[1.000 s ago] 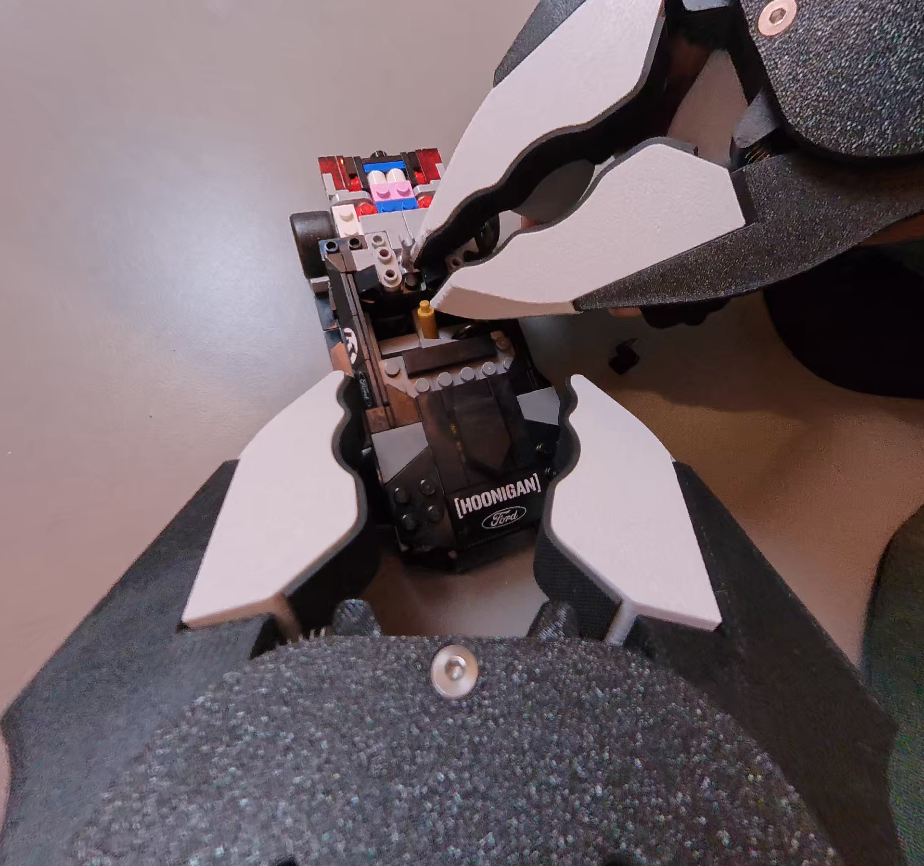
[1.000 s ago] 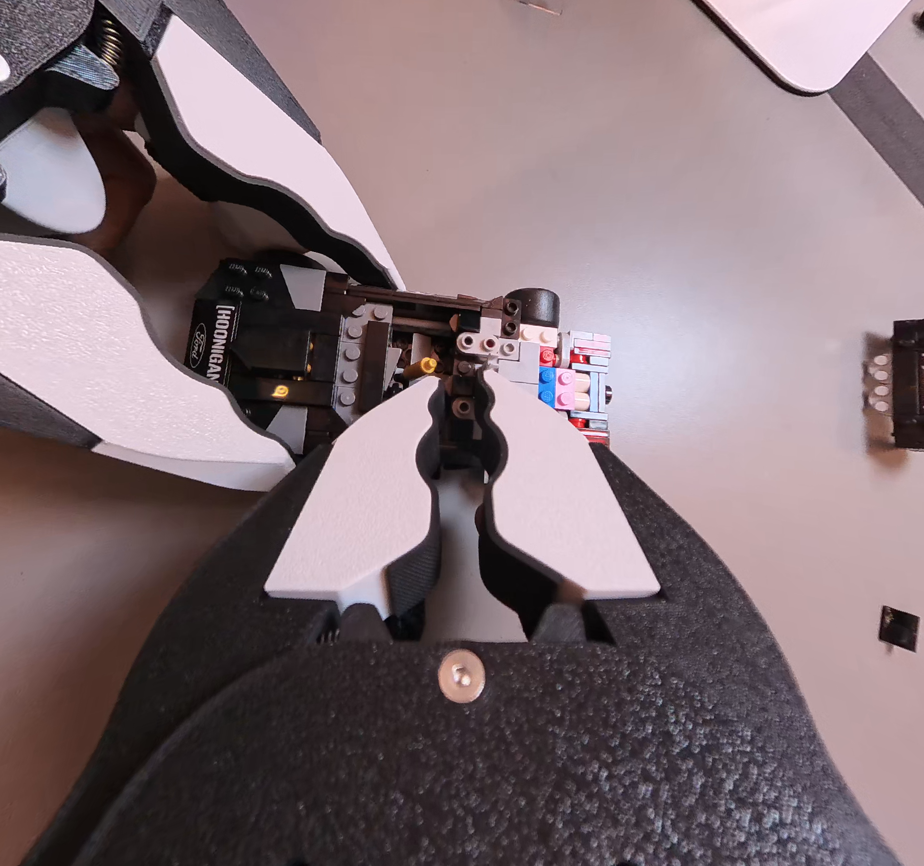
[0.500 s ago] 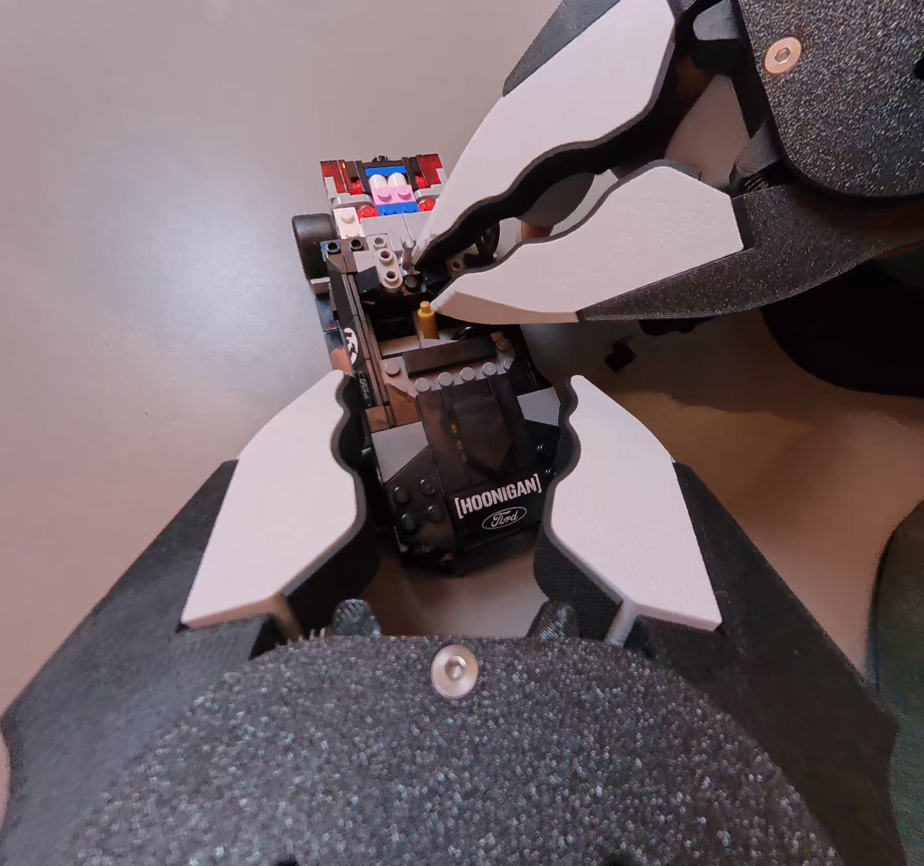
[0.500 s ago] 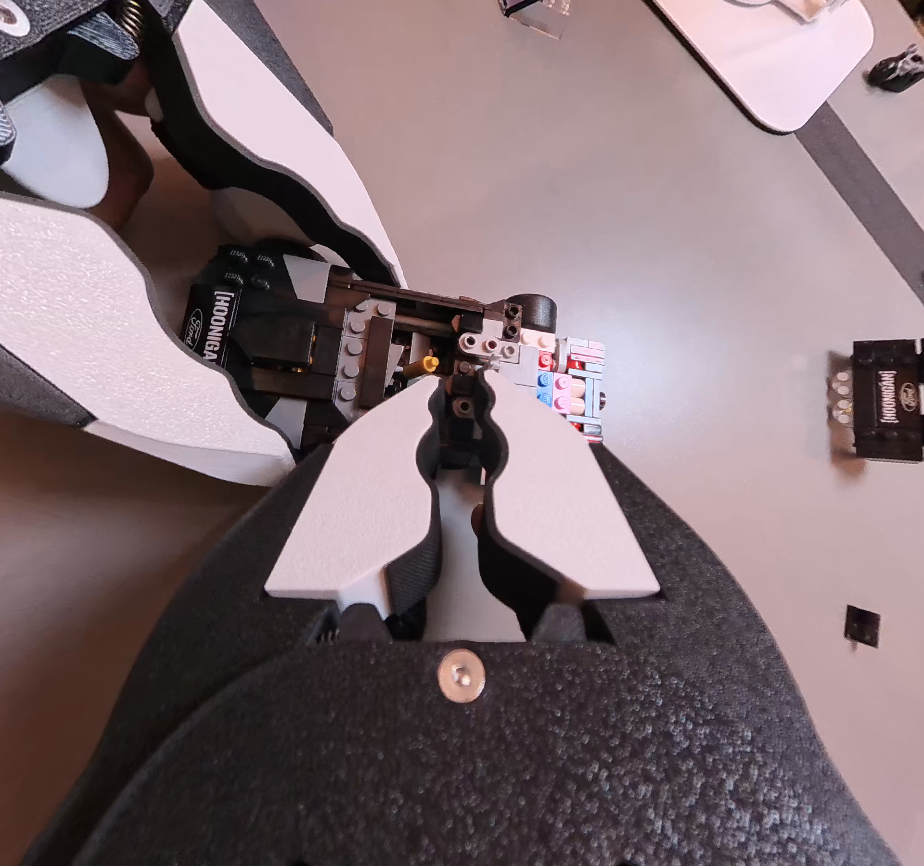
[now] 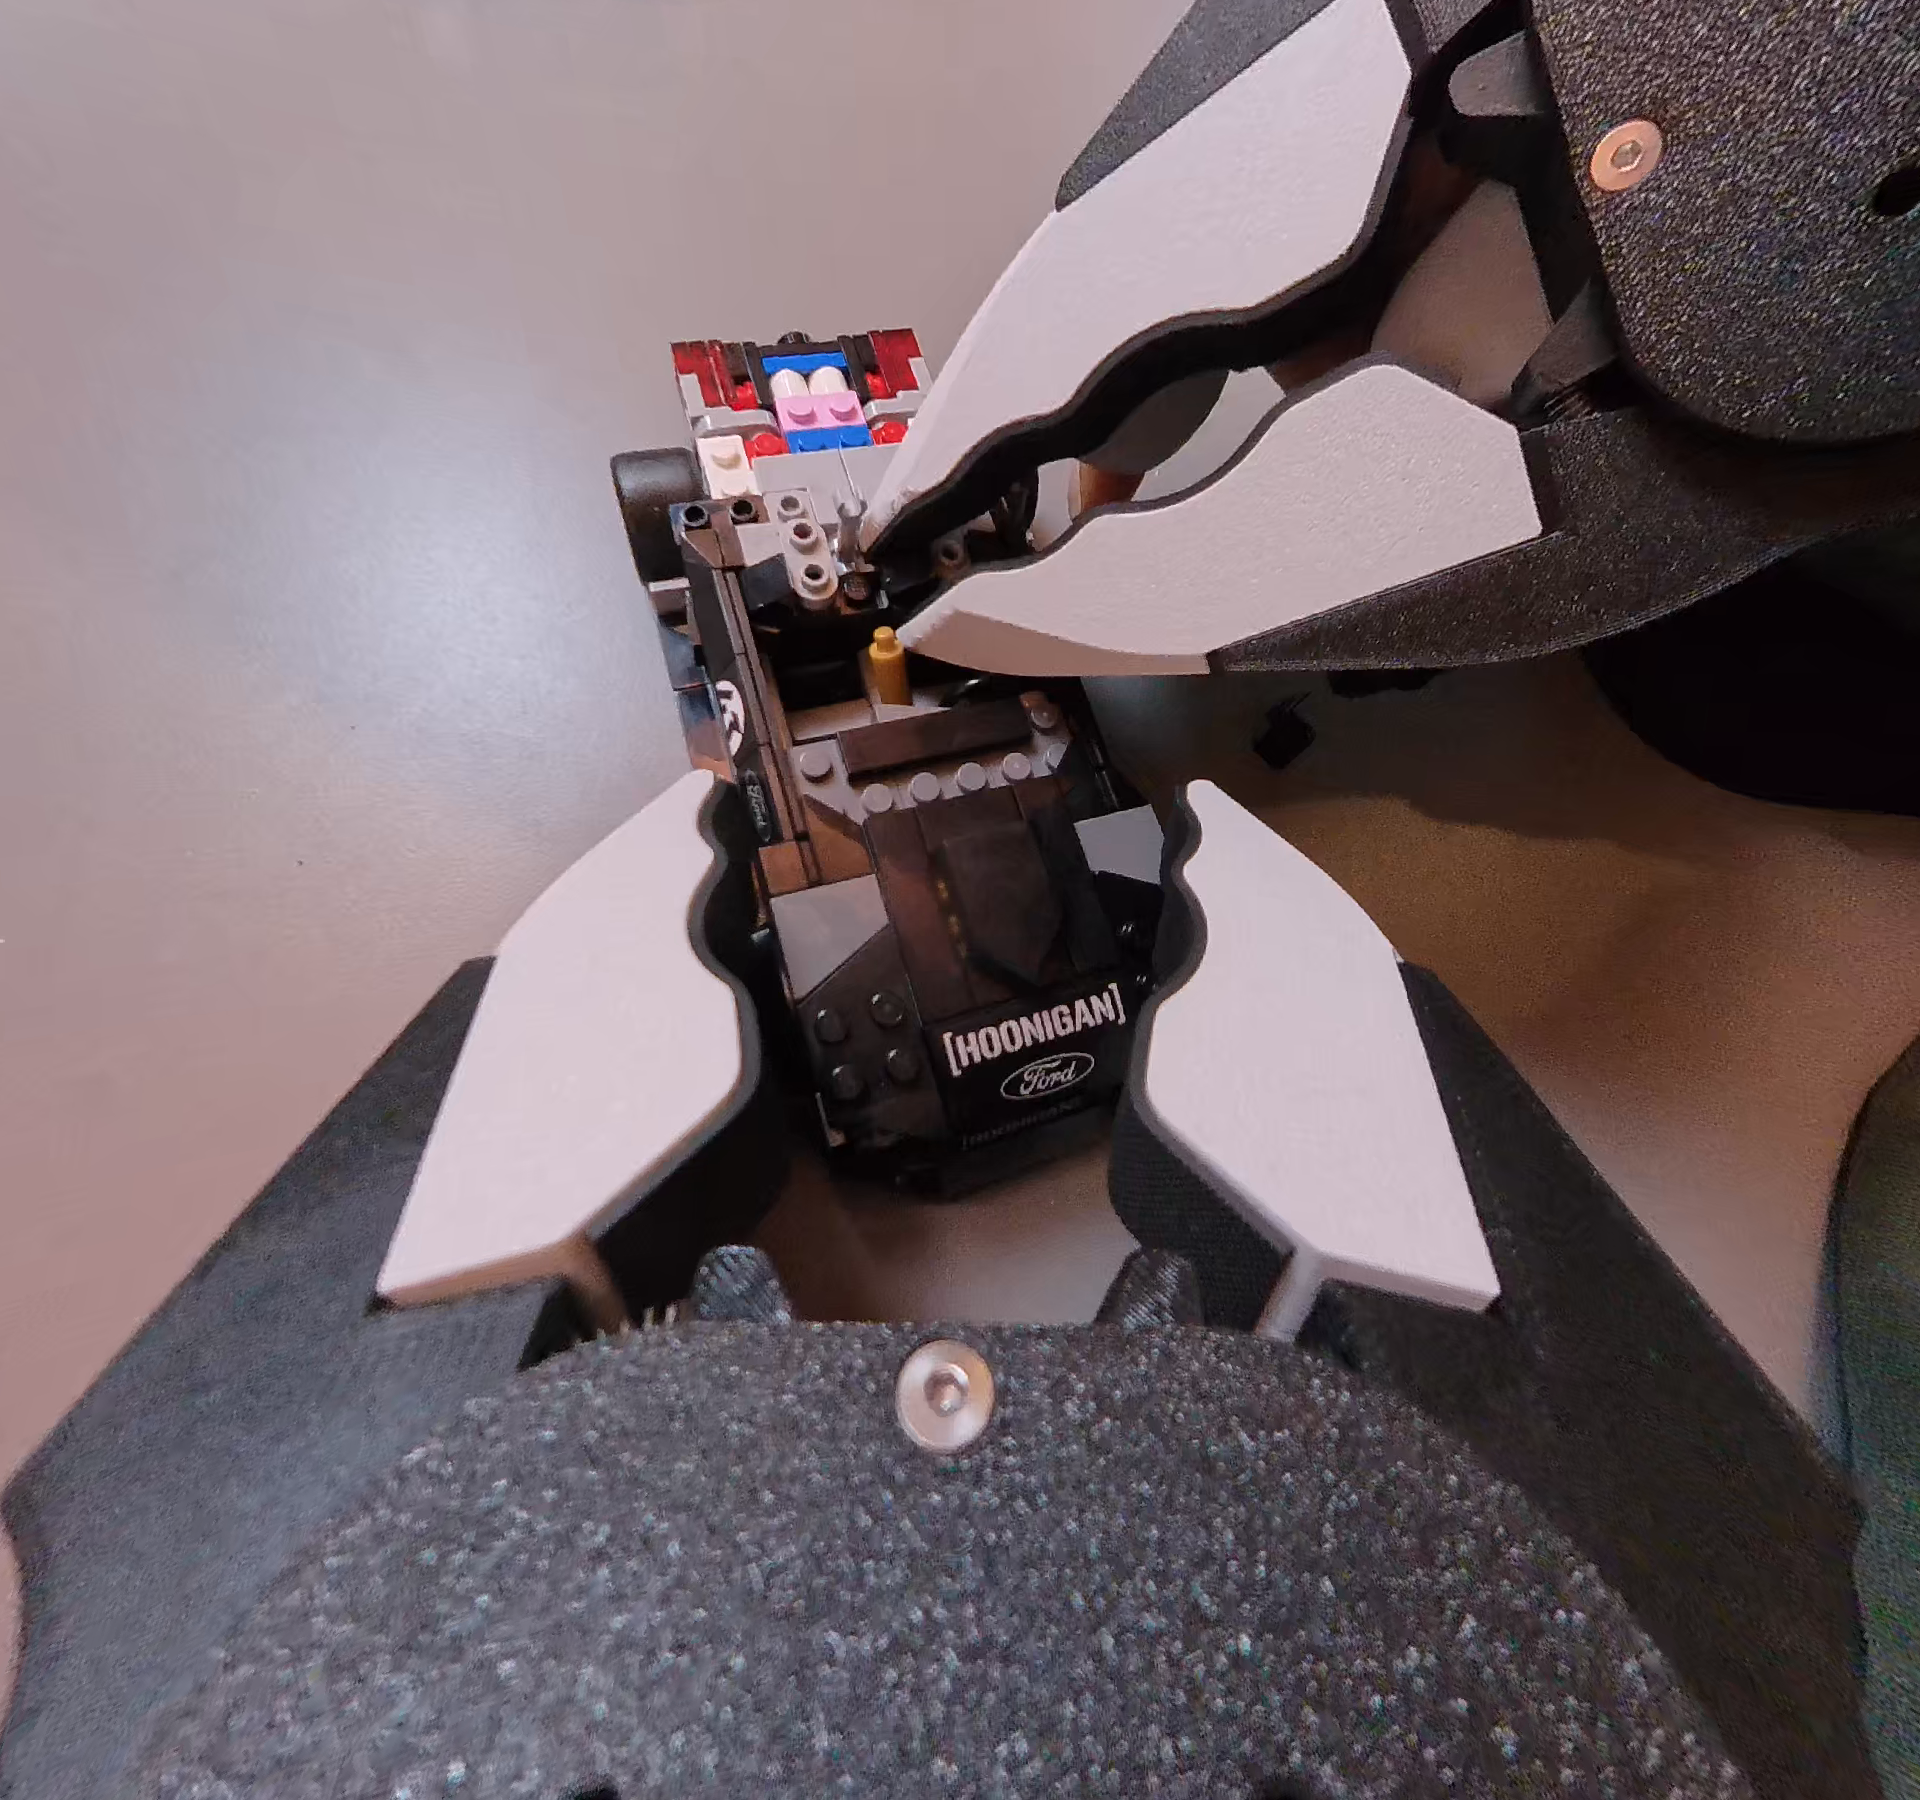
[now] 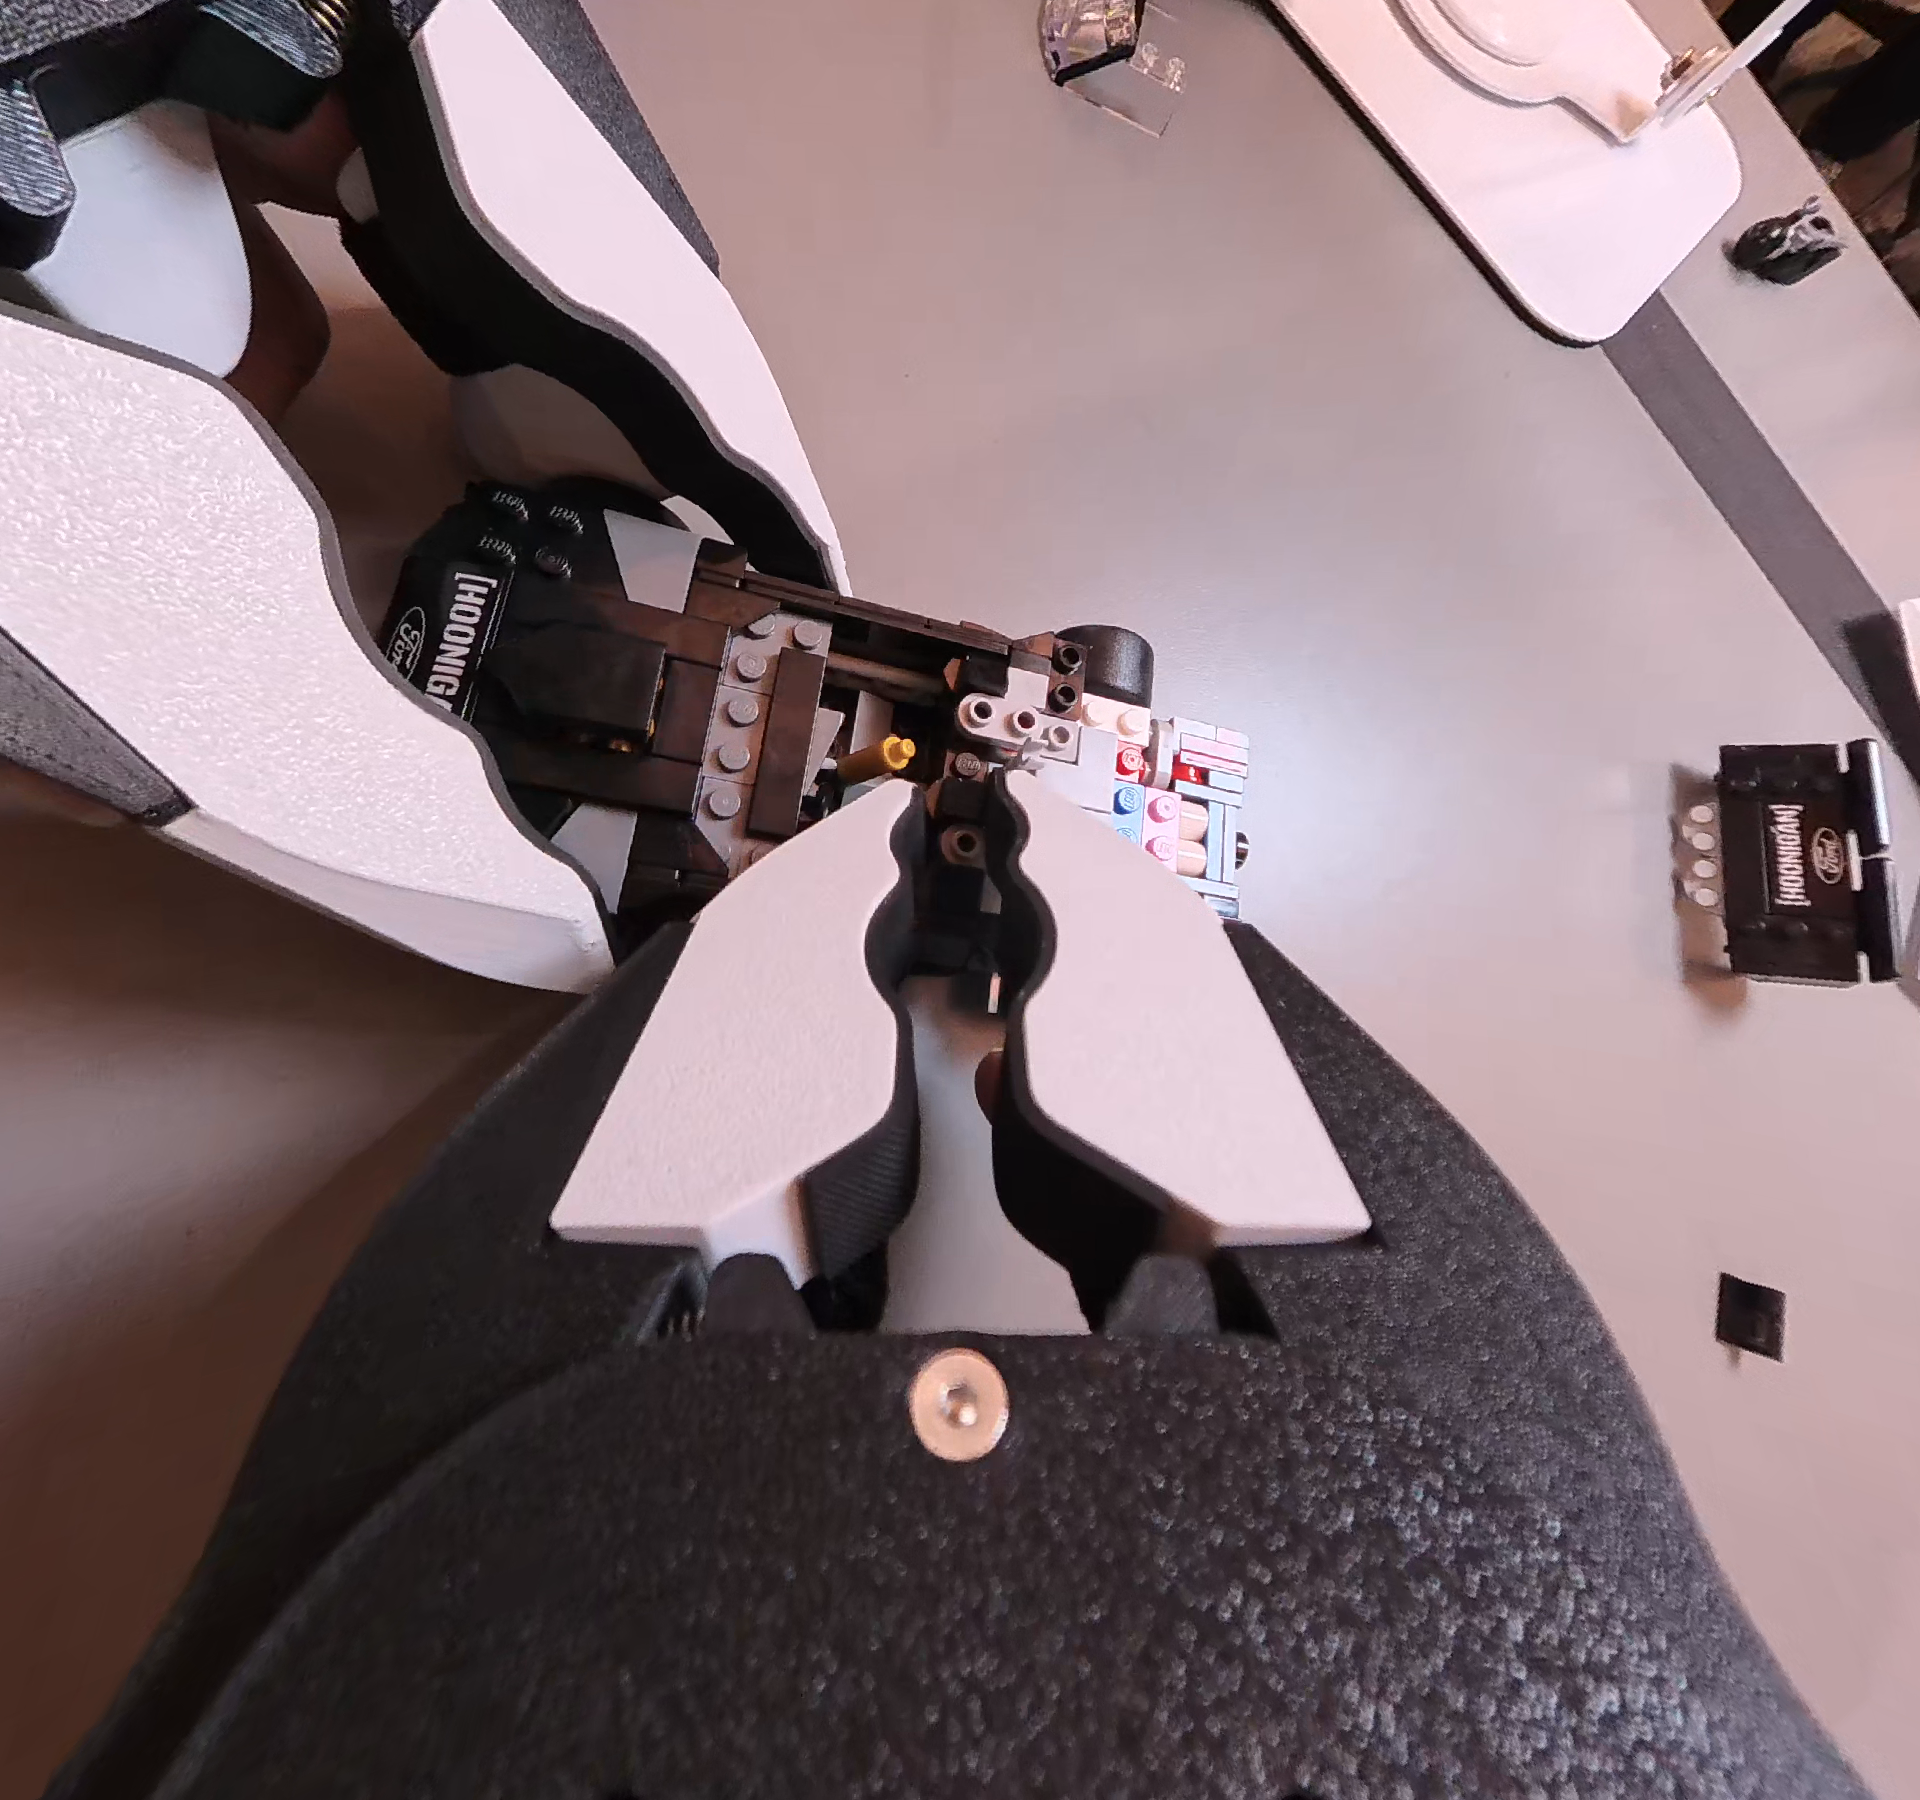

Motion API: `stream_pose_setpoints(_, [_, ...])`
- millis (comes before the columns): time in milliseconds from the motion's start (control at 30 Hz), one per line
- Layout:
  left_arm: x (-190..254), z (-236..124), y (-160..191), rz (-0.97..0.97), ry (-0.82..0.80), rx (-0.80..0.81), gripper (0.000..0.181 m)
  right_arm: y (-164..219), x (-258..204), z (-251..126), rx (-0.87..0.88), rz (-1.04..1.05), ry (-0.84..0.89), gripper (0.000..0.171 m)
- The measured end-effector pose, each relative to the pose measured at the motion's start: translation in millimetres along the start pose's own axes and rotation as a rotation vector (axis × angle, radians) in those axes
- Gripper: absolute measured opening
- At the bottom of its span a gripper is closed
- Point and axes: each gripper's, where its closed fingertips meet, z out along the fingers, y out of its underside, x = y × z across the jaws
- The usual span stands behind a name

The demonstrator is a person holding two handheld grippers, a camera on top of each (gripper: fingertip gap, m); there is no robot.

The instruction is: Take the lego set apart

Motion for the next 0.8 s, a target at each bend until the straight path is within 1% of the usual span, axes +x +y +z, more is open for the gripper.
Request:
stream_pose_setpoints(400, [0.4,0.1,0.0,0.008,0.0,0.007,0.075,0.4,-1.9,-0.9,0.002,-0.012,-0.013,0.011])
stream_pose_setpoints(667, [0.6,-0.1,0.4,-0.004,0.0,-0.001,0.076,0.4,-2.0,-0.9,-0.001,0.038,-0.048,0.011])
stream_pose_setpoints(700, [1.2,-0.6,0.8,-0.004,0.009,-0.005,0.076,0.2,-2.2,-0.8,0.002,0.046,-0.054,0.011])
stream_pose_setpoints(800, [7.1,-2.1,2.6,0.017,0.054,-0.022,0.087,0.3,-2.0,-0.8,0.008,0.057,-0.064,0.011])
